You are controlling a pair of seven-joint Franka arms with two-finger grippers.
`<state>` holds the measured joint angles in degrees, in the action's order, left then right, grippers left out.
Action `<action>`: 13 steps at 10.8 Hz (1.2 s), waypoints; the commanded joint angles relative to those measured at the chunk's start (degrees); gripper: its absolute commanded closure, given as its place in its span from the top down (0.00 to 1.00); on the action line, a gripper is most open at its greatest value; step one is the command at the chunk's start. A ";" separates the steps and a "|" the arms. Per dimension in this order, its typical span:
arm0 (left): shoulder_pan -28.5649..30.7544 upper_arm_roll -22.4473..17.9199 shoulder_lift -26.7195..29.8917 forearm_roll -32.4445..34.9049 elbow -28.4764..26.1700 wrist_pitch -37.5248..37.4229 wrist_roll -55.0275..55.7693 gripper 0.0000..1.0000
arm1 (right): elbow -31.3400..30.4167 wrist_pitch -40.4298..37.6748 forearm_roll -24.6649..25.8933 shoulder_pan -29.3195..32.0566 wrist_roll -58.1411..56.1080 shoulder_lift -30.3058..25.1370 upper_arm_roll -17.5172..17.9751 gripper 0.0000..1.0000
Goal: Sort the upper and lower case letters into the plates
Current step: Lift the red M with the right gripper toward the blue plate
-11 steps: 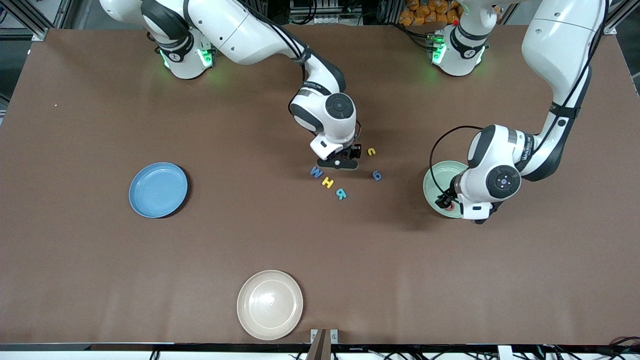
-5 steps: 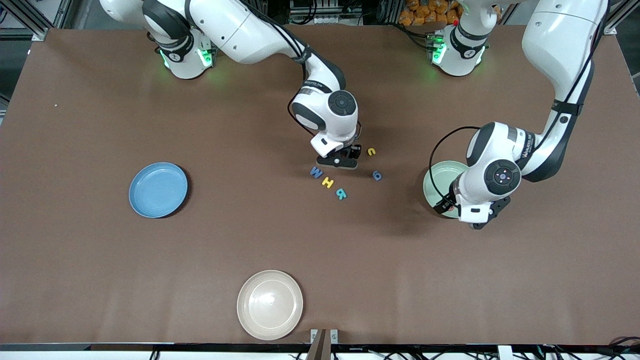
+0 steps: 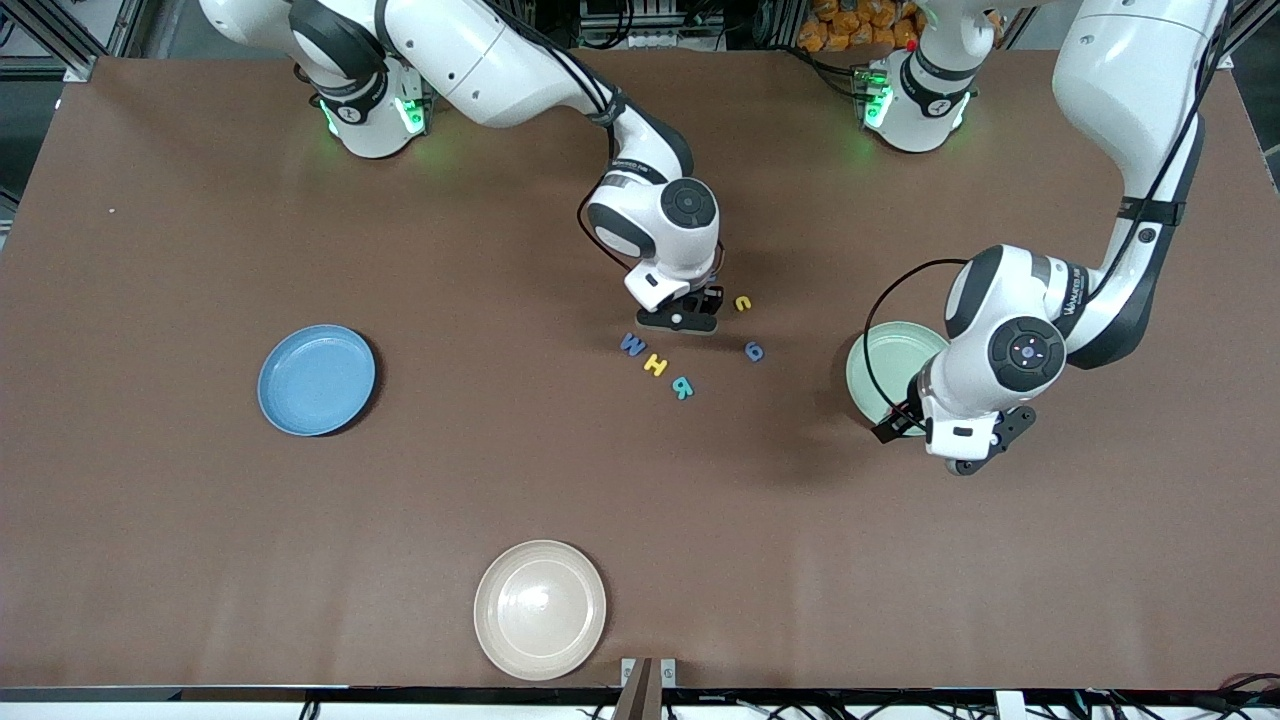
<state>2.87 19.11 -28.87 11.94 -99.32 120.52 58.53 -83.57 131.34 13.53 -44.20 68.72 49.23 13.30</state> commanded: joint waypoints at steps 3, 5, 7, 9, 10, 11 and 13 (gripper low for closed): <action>-1.29 0.22 -1.36 -1.21 3.60 -0.11 3.69 1.00 | 0.07 -1.52 2.20 0.25 0.89 -0.53 0.15 0.16; -1.38 0.22 -2.76 -1.39 5.01 -0.11 3.61 1.00 | 0.16 -4.23 1.77 1.74 0.10 -2.98 0.24 0.13; -1.29 0.22 -2.33 -1.48 5.01 -0.11 3.87 1.00 | -0.01 -9.14 0.19 5.07 -2.97 -6.67 1.72 0.11; -1.90 0.22 -2.33 -1.65 5.19 -0.12 4.13 1.00 | -3.07 -14.51 -3.49 10.25 -9.97 -12.72 2.43 0.11; -2.43 0.22 -2.68 -1.65 5.19 -0.11 4.57 1.00 | -5.96 -16.88 -6.38 13.32 -14.89 -16.67 2.43 0.11; -3.30 0.22 -3.29 -1.65 5.19 -0.11 6.49 1.00 | -7.99 -20.82 -8.85 16.83 -20.50 -20.45 2.43 0.11; -5.23 0.22 -3.73 -1.65 6.41 -0.11 12.19 1.00 | -8.54 -30.14 -10.72 23.16 -29.92 -24.25 2.08 0.09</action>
<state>-0.68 19.49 -31.74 11.28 -95.04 120.68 67.15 -87.34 104.54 4.72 -25.86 44.54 29.99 14.40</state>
